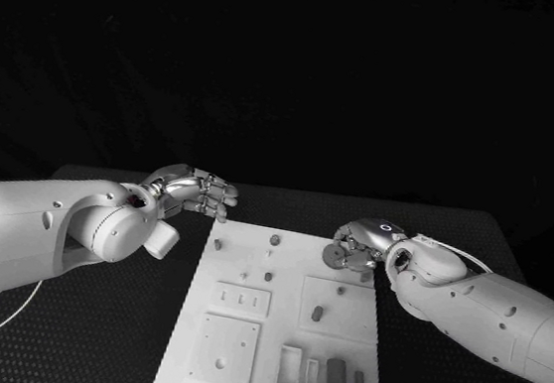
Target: Assemble the parts on the task board
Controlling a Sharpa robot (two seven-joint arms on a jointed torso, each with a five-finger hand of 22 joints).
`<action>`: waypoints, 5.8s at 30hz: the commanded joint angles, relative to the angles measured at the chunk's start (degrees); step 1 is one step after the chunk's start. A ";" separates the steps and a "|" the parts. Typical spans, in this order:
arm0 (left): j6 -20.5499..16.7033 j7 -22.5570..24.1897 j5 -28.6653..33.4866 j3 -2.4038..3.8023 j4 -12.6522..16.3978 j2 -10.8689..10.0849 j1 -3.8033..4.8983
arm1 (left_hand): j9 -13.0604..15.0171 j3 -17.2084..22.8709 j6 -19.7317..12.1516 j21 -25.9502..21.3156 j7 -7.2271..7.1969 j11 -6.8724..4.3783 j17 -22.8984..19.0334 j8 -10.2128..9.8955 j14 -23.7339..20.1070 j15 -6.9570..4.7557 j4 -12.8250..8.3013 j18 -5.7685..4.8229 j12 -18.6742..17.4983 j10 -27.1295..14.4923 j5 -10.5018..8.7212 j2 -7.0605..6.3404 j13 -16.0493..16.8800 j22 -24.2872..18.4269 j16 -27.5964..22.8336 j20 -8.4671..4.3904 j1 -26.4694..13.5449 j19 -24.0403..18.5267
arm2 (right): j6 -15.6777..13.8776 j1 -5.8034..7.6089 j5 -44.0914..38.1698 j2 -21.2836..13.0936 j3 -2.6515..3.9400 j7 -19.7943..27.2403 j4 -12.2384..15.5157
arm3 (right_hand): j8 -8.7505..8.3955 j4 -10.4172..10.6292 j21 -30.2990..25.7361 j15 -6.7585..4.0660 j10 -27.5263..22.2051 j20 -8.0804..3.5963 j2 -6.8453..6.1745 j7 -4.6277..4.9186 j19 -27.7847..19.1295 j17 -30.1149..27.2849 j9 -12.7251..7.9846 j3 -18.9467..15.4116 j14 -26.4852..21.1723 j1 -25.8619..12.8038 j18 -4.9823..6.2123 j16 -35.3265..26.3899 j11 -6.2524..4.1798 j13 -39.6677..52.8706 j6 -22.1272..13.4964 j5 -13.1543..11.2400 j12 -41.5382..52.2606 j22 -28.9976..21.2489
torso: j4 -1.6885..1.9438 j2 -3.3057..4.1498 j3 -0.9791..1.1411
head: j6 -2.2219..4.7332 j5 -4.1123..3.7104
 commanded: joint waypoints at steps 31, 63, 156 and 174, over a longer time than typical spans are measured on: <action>0.24 0.38 0.05 0.06 0.62 -0.06 0.10 | 0.10 0.16 -0.21 -0.45 0.28 0.42 0.30 -0.38 0.31 0.19 0.20 0.61 -0.41 0.03 0.24 -0.02 0.11 0.13 -0.39 -0.17 -0.66 -0.34 | -5.06 1.50 -16.16 5.03 -0.39 -9.42 10.02 | 1.68 -0.04 0.51 -1.17 1.35 -0.89 0.53 -0.88 1.08 0.13 1.78 -1.04 2.03 1.73 1.27 0.44 -0.99 -0.97 9.46 0.20 0.15 0.78 | 0.11 0.09 0.03 | 1.09 1.16; 0.49 0.35 0.05 0.06 0.00 0.91 0.10 | 0.14 0.17 -0.22 -0.51 0.29 0.42 0.55 -0.41 0.37 0.19 0.21 0.61 -0.55 0.08 0.24 -0.01 0.15 0.21 -0.61 -0.16 -0.70 -0.32 | -3.79 -0.94 -16.23 13.34 -1.47 -8.78 1.85 | 1.54 -0.03 0.41 -1.22 1.54 -0.96 0.56 -0.87 1.23 -0.40 1.80 -1.09 2.05 1.71 1.27 0.30 -1.00 -1.24 9.37 0.20 -0.04 0.69 | 0.14 0.14 0.16 | 0.85 1.96; 0.30 0.24 0.05 0.07 -0.20 0.11 0.11 | 0.24 0.17 -0.45 -0.82 0.39 0.56 1.49 -0.67 0.58 0.20 0.91 0.63 -1.19 -0.04 0.24 0.04 0.21 0.49 -1.49 -0.15 -1.45 -0.30 | -7.47 0.43 2.52 4.60 0.02 -1.38 7.04 | -4.16 2.61 -0.19 2.18 -0.74 -0.71 -3.86 3.03 1.53 -3.05 -1.35 0.31 0.25 -2.50 1.27 0.98 2.71 -2.59 -1.00 0.19 0.73 0.90 | -0.19 0.01 0.26 | 0.86 1.64; 1.03 0.74 0.05 0.03 -2.09 0.76 0.07 | 0.37 0.22 -0.20 -0.91 0.29 0.44 1.79 -0.55 0.62 0.22 0.77 0.62 -1.15 0.32 0.23 -0.08 0.34 0.60 -1.75 -0.13 -1.28 -0.33 | -2.92 3.68 14.60 -9.81 1.04 4.55 17.53 | -3.51 1.38 -0.63 2.06 -1.17 -0.51 -5.02 2.85 0.92 -5.40 -1.34 0.51 -1.43 -1.82 1.27 0.54 2.56 -3.01 0.31 0.19 0.64 0.79 | -1.68 -0.98 0.41 | 1.42 1.54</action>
